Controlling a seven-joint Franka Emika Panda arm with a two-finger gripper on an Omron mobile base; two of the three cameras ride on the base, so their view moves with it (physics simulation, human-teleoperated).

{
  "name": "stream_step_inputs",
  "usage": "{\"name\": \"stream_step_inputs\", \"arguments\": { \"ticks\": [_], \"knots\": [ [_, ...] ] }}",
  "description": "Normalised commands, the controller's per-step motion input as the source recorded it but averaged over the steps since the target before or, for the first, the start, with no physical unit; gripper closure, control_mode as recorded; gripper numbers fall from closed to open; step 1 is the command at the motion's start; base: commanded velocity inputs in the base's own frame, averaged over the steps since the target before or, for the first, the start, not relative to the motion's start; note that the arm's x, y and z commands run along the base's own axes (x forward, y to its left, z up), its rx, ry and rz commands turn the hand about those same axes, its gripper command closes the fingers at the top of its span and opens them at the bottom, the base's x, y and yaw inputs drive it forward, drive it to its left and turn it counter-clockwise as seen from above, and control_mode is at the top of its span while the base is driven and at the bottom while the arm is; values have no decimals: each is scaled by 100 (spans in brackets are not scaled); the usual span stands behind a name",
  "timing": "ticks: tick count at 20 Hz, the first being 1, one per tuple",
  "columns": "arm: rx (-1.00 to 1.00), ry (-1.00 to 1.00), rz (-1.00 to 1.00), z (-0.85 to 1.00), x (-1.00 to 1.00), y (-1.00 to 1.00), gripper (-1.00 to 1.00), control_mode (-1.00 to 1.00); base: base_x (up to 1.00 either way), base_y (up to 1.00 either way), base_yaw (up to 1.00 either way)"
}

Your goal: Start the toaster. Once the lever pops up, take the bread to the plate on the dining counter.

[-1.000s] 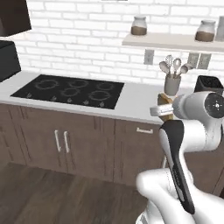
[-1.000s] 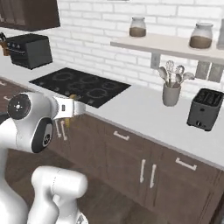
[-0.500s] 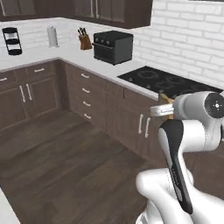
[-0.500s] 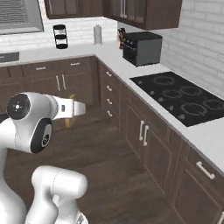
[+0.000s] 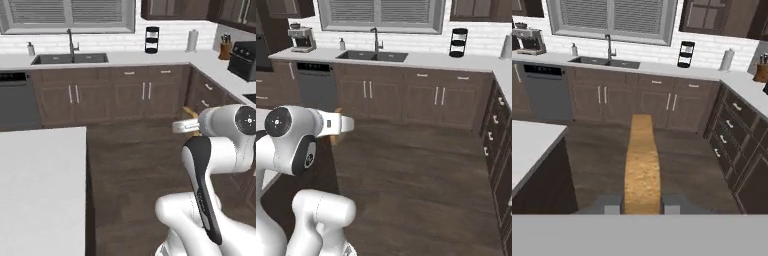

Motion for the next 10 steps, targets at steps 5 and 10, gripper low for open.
{"name": "stream_step_inputs", "arguments": {
  "ticks": [5, 10],
  "knots": [
    [0, 0, 0, 0, 0, 0, 100, 100, -49, -39, 83],
    [0, 0, 0, 0, 0, 0, 100, 100, -93, -46, 70]
  ]
}}
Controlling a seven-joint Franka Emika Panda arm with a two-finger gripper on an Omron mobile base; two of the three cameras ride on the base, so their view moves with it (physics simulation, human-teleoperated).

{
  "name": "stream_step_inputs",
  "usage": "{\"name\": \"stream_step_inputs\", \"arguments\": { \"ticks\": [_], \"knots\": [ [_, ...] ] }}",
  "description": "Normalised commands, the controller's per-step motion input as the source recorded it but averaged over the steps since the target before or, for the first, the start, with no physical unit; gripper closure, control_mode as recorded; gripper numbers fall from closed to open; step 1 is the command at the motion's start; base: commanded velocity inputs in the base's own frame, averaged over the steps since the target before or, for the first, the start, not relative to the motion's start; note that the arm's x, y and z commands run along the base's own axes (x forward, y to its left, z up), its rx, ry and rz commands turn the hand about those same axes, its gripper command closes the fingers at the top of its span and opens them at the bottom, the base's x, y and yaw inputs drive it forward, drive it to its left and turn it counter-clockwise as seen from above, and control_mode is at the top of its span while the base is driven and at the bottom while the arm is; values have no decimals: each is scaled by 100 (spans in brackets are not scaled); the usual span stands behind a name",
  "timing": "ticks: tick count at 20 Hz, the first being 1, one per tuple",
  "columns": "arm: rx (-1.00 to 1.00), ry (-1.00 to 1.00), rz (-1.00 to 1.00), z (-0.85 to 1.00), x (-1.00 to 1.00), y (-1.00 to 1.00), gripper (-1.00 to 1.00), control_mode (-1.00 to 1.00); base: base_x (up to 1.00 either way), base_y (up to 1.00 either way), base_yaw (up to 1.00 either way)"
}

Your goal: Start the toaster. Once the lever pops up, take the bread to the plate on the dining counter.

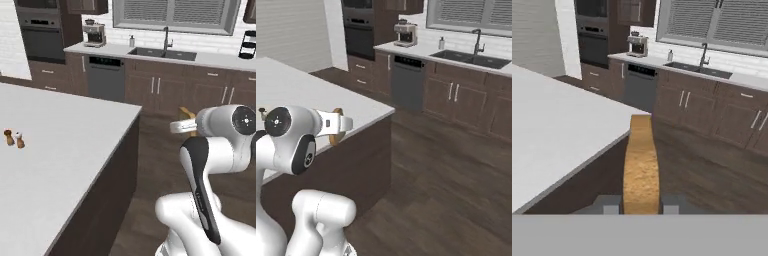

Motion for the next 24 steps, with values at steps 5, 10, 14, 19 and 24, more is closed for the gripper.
{"name": "stream_step_inputs", "arguments": {
  "ticks": [5, 10, 14, 19, 24],
  "knots": [
    [0, 0, 0, 0, 0, 0, 100, 100, -100, -4, 55],
    [0, 0, 0, 0, 0, 0, 100, 100, -100, 49, 44],
    [0, 0, 0, 0, 0, 0, 100, 100, -100, 100, 28],
    [0, 0, 0, 0, 0, 0, 100, 100, -96, 100, 20],
    [0, 0, 0, 0, 0, 0, 100, 100, -32, 100, 7]
  ]
}}
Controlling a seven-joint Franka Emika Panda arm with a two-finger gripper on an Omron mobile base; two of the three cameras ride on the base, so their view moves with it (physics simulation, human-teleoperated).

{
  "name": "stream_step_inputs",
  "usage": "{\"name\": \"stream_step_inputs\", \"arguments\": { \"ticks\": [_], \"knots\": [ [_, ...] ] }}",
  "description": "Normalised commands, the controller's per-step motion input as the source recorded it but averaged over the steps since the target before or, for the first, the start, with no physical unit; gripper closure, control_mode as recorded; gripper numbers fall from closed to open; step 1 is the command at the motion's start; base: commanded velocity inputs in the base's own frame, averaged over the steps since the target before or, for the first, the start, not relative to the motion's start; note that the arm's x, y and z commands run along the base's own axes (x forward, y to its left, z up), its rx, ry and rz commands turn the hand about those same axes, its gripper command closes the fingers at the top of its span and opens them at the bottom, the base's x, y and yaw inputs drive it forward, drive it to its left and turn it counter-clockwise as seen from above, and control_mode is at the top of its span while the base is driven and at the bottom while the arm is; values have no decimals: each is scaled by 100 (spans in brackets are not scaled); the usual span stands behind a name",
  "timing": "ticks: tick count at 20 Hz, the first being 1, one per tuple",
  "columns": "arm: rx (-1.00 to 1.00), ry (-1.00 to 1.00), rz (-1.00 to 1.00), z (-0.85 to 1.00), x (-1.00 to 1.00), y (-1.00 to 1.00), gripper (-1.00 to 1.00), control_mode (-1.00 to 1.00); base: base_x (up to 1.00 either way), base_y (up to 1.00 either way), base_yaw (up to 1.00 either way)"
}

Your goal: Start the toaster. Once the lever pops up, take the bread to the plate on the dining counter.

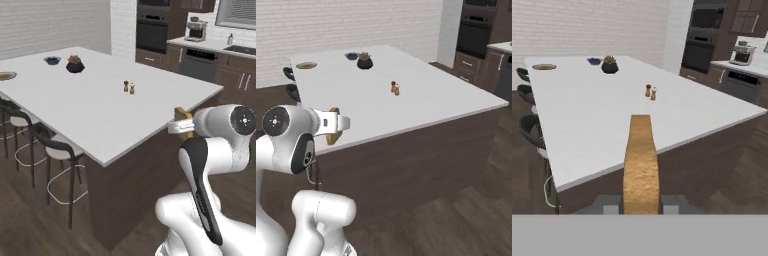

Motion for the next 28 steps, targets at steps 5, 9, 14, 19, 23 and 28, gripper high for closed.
{"name": "stream_step_inputs", "arguments": {
  "ticks": [5, 9, 14, 19, 23, 28],
  "knots": [
    [0, 0, 0, 0, 0, 0, 100, 100, 0, 100, -4],
    [0, 0, 0, 0, 0, 0, 100, 100, 19, 100, -1],
    [0, 0, 0, 0, 0, 0, 100, 100, 32, 100, -15],
    [0, 0, 0, 0, 0, 0, 100, 100, 53, 100, -35],
    [0, 0, 0, 0, 0, 0, 100, 100, 53, 100, -43],
    [0, 0, 0, 0, 0, 0, 100, 100, 36, 100, -44]
  ]
}}
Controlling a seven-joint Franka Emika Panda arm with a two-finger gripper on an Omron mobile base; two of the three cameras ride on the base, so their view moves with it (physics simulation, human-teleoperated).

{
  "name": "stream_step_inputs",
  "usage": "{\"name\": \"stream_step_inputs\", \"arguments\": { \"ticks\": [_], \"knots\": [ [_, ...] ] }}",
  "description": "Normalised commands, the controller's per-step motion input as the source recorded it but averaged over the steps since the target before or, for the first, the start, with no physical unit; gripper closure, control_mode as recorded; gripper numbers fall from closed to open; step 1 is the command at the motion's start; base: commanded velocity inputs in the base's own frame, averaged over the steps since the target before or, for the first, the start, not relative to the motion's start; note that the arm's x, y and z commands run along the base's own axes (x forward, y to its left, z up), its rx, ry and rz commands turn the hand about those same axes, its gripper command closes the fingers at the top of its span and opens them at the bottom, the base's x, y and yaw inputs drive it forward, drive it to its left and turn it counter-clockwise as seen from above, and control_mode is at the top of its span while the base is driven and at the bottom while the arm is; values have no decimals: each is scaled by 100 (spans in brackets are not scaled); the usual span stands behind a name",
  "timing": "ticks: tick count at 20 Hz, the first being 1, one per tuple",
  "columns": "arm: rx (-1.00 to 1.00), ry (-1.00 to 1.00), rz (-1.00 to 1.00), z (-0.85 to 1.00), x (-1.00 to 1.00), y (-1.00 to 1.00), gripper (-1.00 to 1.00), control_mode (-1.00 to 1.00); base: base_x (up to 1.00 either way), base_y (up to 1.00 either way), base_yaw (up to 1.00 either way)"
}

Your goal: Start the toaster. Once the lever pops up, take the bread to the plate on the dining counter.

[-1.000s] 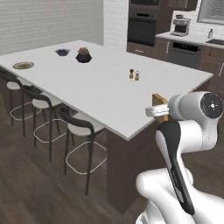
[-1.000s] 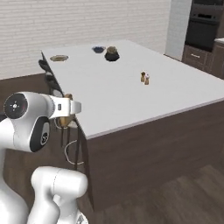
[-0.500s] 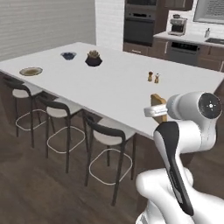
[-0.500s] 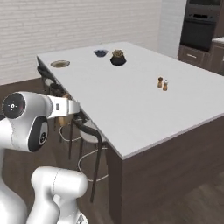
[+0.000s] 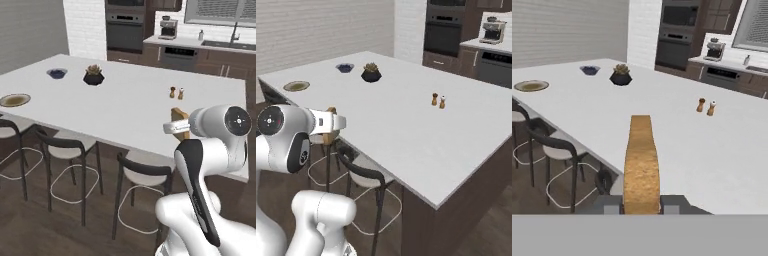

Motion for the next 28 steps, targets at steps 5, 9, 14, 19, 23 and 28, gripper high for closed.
{"name": "stream_step_inputs", "arguments": {
  "ticks": [5, 9, 14, 19, 23, 28],
  "knots": [
    [0, 0, 0, 0, 0, 0, 100, 100, -4, 100, -35],
    [0, 0, 0, 0, 0, 0, 100, 100, -41, 100, -28],
    [0, 0, 0, 0, 0, 0, 100, 100, -27, 100, -30],
    [0, 0, 0, 0, 0, 0, 100, 100, -13, 100, -31],
    [0, 0, 0, 0, 0, 0, 100, 100, 0, 100, -33],
    [0, 0, 0, 0, 0, 0, 100, 100, 13, 100, -31]
  ]
}}
